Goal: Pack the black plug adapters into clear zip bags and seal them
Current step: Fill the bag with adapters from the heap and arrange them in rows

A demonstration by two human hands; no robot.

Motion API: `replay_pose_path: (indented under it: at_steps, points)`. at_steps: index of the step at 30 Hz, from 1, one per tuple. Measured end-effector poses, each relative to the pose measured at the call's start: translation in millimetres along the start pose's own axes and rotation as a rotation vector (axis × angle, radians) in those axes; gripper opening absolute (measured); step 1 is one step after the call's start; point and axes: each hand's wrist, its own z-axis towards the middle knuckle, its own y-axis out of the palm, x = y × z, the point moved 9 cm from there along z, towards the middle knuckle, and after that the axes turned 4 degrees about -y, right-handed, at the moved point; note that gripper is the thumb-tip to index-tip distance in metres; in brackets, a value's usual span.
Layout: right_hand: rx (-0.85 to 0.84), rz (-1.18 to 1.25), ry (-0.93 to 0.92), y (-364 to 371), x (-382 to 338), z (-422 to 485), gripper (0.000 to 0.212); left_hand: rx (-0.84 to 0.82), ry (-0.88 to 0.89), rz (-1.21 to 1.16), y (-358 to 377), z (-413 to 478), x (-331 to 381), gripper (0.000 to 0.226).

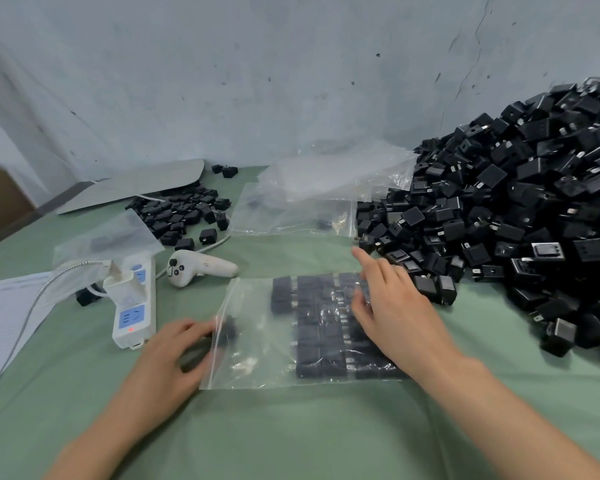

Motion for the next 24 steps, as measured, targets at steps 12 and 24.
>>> replay_pose_path:
  at_steps: [12,24]
  points:
    - [-0.047,-0.166,0.014,14.1,6.0,1.0,0.056,-0.118,-0.031,-0.043,14.1,29.9,-3.6,0.046]
    - [-0.046,-0.166,0.027,14.8,8.4,-0.4,0.055,-0.129,0.078,-0.090,32.3,42.0,18.4,0.027]
